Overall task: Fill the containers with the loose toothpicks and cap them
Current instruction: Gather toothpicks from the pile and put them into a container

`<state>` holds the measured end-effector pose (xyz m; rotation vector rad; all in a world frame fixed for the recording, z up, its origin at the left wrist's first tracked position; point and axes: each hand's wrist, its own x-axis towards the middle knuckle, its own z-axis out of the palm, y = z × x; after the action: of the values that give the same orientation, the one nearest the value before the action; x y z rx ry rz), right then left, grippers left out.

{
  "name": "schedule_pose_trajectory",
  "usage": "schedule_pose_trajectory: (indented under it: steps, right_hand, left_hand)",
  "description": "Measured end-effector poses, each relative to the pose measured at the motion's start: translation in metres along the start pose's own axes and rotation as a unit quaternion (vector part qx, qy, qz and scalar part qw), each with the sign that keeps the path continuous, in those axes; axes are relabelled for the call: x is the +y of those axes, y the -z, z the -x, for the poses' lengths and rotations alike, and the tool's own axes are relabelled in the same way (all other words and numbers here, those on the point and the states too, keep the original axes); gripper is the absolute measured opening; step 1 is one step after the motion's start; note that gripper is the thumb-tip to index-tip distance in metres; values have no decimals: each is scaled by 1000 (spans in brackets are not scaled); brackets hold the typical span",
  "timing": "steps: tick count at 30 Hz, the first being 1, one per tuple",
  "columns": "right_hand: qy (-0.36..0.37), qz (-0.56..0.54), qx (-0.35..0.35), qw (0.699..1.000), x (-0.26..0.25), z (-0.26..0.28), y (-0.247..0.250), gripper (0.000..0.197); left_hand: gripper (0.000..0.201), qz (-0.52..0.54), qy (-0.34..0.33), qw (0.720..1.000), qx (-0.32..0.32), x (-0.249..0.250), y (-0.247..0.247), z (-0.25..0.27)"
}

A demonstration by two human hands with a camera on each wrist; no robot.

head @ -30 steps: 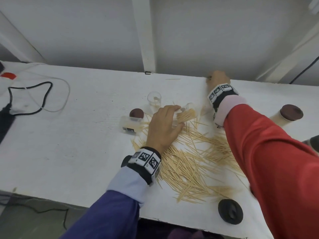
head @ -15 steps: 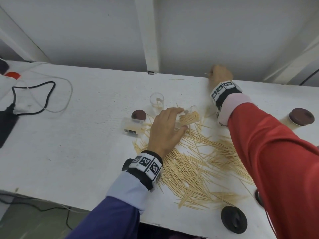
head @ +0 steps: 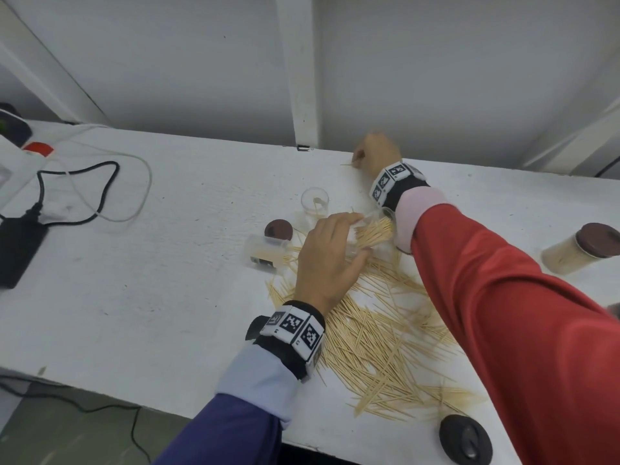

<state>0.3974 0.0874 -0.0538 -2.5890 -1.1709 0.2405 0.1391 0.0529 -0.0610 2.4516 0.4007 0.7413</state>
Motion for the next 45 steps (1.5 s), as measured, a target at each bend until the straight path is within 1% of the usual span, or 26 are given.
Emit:
schedule_pose_trajectory:
  steps: [2, 5, 8, 10, 12, 14, 16, 21, 24, 26, 29, 31, 33, 37, 42, 45]
  right_hand:
    - [-3, 19, -5, 1000, 1, 3, 2, 17]
    - [5, 6, -49, 999, 5, 10, 9, 19]
    - [12, -73, -68, 995, 20, 20, 21, 22]
    - [7, -127, -81, 989, 32, 31, 29, 16]
    - [13, -145, -106, 984, 44, 46, 36, 9]
    - [19, -166, -104, 980, 54, 60, 43, 13]
    - [13, -187, -81, 979, 61, 72, 45, 16]
    - [-31, -116, -14, 993, 70, 84, 27, 17]
    - [-62, -106, 2, 992, 70, 92, 17, 16]
    - [-73, -68, 0, 995, 69, 94, 16, 17]
    - [-51, -9, 7, 999, 69, 94, 17, 15]
    - [-29, -6, 4, 1000, 72, 91, 17, 14]
    - [-30, -15, 4, 999, 74, 91, 16, 15]
    - [-17, -19, 26, 999, 75, 90, 13, 20]
    - [-4, 37, 11, 999, 71, 93, 17, 20]
    - [0, 60, -35, 998, 68, 93, 20, 23]
  left_hand:
    - [47, 1, 1, 1000, 0, 0, 0, 0]
    - [48, 0, 9, 1000, 2, 0, 0, 0]
    - [48, 1, 30, 1000, 6, -1, 1, -1]
    - [48, 0, 41, 999, 4, 0, 1, -1]
    - [47, 0, 50, 999, -2, 0, 2, 0]
    - [47, 2, 60, 998, -14, 0, 2, 0]
    - [48, 1, 71, 997, -30, -1, 1, 0]
    - [51, -5, 75, 995, -65, 0, 2, 0]
    - [52, -4, 78, 994, -73, 0, 2, 0]
    - [53, -7, 81, 994, -73, 0, 2, 0]
    - [54, -10, 81, 994, -76, 0, 3, 0]
    - [54, -12, 82, 993, -84, -1, 2, 0]
    - [55, -14, 85, 992, -92, -2, 2, 0]
    - [54, -12, 88, 991, -96, -2, 1, -1]
    - [53, -11, 82, 992, -96, -2, 2, 0]
    - [53, -9, 79, 992, -96, -3, 1, 0]
